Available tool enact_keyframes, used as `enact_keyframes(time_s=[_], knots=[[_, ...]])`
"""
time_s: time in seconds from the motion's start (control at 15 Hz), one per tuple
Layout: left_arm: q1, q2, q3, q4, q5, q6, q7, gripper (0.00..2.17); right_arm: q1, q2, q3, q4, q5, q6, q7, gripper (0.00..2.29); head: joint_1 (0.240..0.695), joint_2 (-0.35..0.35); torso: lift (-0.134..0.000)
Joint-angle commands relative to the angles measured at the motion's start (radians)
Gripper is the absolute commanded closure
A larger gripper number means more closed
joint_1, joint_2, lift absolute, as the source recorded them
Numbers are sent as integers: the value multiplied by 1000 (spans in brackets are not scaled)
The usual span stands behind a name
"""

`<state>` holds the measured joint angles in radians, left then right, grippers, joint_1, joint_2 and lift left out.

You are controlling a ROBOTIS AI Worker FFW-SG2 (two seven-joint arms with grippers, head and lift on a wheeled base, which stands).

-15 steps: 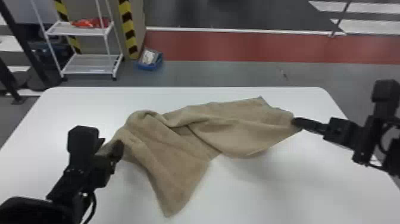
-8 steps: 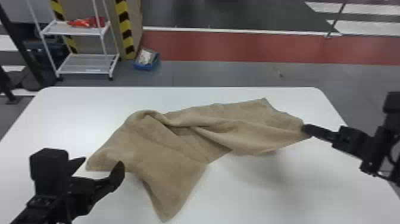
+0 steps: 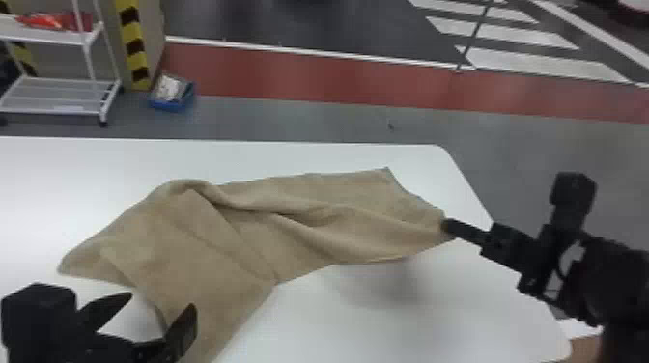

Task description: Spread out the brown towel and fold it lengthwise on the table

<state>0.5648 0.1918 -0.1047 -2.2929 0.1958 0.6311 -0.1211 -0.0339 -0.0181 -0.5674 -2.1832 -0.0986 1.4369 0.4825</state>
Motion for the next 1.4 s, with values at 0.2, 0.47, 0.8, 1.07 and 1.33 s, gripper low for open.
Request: enact_keyframes(time_s=[0.2, 0.47, 0.8, 1.07, 1.33], knots=[[-16, 8, -89, 1, -33, 6, -3, 218, 40, 12, 32, -26, 71, -88, -33, 1507, 695, -350, -124], [-52, 17, -135, 70, -125, 0, 28, 275, 40, 12, 18, -24, 76, -97, -33, 1507, 695, -350, -124], [-109, 12, -141, 138, -188, 16, 69, 1227, 51, 12, 20, -50, 69, -78, -31, 1507, 695, -350, -124], [-151, 8, -119, 179, -200, 46, 107, 1798, 51, 15, 32, -64, 63, -72, -33, 1507, 695, -328, -124], [-226, 8, -107, 265, -216, 46, 135, 1798, 65, 19, 58, -101, 60, -72, -33, 1507, 695, -280, -124]])
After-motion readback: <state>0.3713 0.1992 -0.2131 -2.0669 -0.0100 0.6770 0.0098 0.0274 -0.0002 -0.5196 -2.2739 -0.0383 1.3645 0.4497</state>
